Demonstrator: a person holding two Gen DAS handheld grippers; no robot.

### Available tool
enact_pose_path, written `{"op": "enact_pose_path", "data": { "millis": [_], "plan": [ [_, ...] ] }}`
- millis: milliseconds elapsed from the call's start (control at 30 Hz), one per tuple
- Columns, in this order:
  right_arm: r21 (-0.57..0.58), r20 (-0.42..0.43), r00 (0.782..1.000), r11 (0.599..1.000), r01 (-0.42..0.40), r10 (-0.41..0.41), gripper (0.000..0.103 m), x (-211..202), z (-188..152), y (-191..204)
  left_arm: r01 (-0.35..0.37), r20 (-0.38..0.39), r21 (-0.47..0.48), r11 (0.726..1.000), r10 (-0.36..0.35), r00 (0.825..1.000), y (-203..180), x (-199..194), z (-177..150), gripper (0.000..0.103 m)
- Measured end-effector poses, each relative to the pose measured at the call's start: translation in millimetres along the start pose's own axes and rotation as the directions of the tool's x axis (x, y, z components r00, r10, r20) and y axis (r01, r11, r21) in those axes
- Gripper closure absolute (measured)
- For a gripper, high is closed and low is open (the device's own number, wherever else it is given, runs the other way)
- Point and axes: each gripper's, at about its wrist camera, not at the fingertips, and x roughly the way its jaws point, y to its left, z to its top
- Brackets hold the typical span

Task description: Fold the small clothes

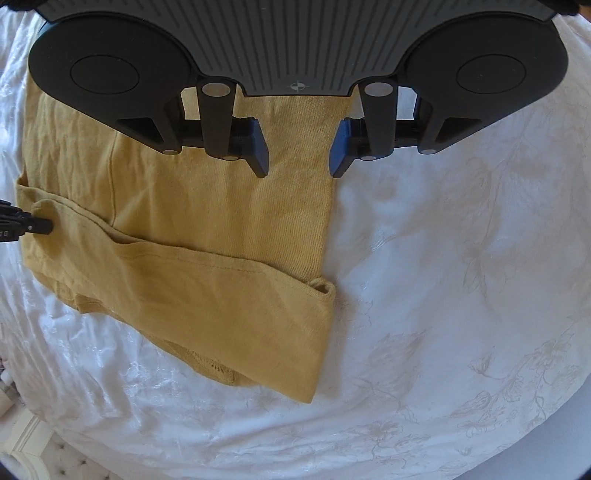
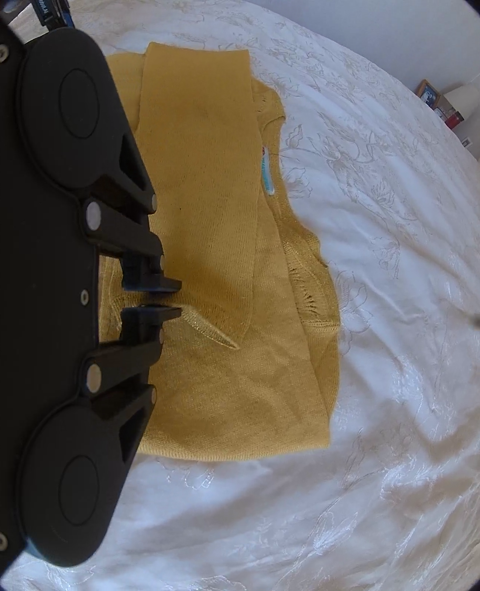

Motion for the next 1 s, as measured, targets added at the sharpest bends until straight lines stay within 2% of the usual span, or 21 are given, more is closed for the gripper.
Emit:
{"op": "enact_pose_path", "data": {
  "millis": [133,233,300,367,433,500,600,667,700,733,833,967,1000],
  "plan": [
    [-0.095,0.081,0.997,0.995,-0.011,0.019,0.091,-37,8,15,0.013,0.039,0.037,0.999,-0.014,0.999,-12,5,28,0.068],
    [-0.075,0.125,0.992,0.997,0.026,-0.016,0.091,-55,16,5,0.020,0.072,0.055,0.998,-0.024,0.997,-21,13,51,0.066],
    [-0.052,0.107,0.992,0.996,0.070,-0.064,0.091,-51,22,-10,0.025,0.084,0.062,0.998,-0.030,0.996,-26,23,65,0.063],
    [-0.042,0.069,0.995,0.997,0.068,-0.065,0.090,-39,25,-23,0.018,0.098,0.077,0.997,-0.025,0.995,-31,34,77,0.062],
    [-0.039,0.053,0.996,0.997,0.069,-0.066,0.085,-30,26,-29,-0.016,0.104,0.104,0.994,0.005,0.995,-37,48,89,0.062],
    [-0.062,0.044,0.993,0.992,0.109,-0.106,0.081,-21,26,-28,-0.048,0.097,0.124,0.991,0.036,0.995,-37,61,96,0.062],
    [-0.055,0.027,0.990,0.989,0.140,-0.139,0.081,-12,24,-31,-0.075,0.071,0.141,0.987,0.065,0.995,-30,81,104,0.060],
    [-0.055,0.017,0.986,0.985,0.166,-0.166,0.069,-7,21,-35,-0.061,0.040,0.133,0.989,0.056,0.998,-20,93,106,0.048],
    [-0.054,0.012,0.985,0.984,0.171,-0.171,0.058,-6,19,-36,-0.066,0.027,0.120,0.991,0.064,0.998,-15,97,107,0.029],
    [-0.053,0.007,0.984,0.983,0.176,-0.176,0.054,-4,18,-38,-0.069,0.021,0.103,0.992,0.067,0.998,-10,100,107,0.019],
    [-0.048,0.007,0.982,0.981,0.189,-0.188,0.048,-6,14,-42,-0.038,0.008,0.052,0.998,0.038,0.999,2,98,107,0.014],
    [-0.023,0.034,0.984,0.984,0.178,-0.177,0.043,-26,9,-43,-0.013,0.030,0.061,0.998,0.011,0.999,9,77,99,0.014],
    [-0.016,0.045,0.985,0.986,0.165,-0.164,0.037,-32,7,-43,0.007,0.031,0.069,0.998,-0.009,0.999,10,70,96,0.014]
  ]
}}
